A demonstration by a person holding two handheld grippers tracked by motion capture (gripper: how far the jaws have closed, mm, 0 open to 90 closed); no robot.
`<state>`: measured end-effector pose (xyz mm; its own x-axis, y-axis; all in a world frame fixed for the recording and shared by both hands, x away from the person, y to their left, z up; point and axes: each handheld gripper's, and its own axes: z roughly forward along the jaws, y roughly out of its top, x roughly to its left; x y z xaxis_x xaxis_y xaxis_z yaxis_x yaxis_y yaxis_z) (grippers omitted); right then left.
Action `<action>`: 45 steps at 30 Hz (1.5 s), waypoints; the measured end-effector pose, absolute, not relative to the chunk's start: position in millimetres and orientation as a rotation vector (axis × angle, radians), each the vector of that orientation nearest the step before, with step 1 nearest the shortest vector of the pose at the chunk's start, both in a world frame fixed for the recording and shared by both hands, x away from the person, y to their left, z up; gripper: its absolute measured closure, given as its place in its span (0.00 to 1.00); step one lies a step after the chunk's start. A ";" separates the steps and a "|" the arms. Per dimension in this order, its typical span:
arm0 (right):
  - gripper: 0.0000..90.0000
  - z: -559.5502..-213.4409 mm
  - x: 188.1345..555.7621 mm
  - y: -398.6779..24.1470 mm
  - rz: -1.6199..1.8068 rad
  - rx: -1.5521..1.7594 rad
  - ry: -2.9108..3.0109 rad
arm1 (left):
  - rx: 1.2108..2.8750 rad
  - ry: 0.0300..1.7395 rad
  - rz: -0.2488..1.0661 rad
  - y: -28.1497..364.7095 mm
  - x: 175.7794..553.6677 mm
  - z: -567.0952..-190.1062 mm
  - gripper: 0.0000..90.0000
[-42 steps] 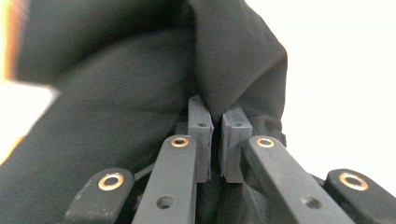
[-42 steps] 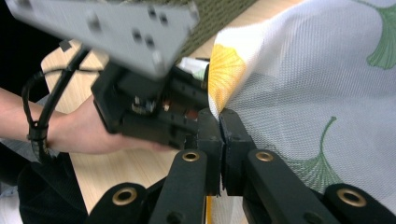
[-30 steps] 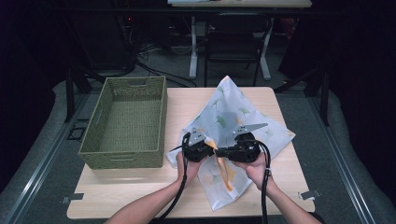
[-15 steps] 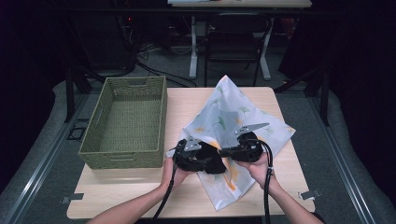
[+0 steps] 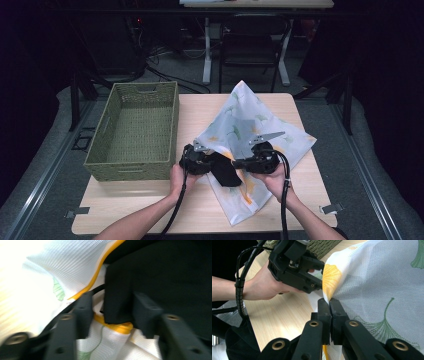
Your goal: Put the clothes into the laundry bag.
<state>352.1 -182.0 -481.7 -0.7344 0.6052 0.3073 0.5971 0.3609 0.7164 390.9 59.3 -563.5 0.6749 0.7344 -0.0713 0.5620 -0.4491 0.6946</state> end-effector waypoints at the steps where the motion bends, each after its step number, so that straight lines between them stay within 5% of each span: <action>1: 0.98 -481.8 352.0 -181.7 1.353 1.140 2.585 | 2.164 0.987 0.320 58.3 390.0 -562.7 0.79; 4: 0.98 -481.5 351.7 -180.6 1.353 1.133 2.586 | 2.144 0.940 0.332 55.4 386.1 -554.5 0.95; 19: 0.99 -474.7 345.2 -180.5 1.448 1.105 2.571 | 1.802 0.859 0.341 29.8 394.6 -532.9 0.95; 22: 0.99 -476.5 345.1 -182.1 1.452 1.120 2.580 | 1.859 0.894 0.351 21.2 398.7 -546.5 0.94; 30: 0.99 -480.9 346.5 -182.3 1.413 1.133 2.601 | 2.050 0.873 0.292 27.7 402.8 -561.4 0.70; 35: 0.99 -481.3 350.7 -189.3 1.397 1.153 2.576 | 2.122 0.794 0.312 40.2 382.4 -545.9 0.46; 45: 0.98 -481.0 350.6 -183.9 1.381 1.129 2.587 | 2.102 0.988 0.426 67.8 386.0 -541.4 0.56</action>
<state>350.6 -183.9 -481.0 -0.7420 0.5910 0.3164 0.5918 0.3558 0.7233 386.0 67.8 -541.4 0.6449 0.7640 -0.0195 0.5103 -0.4115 0.7552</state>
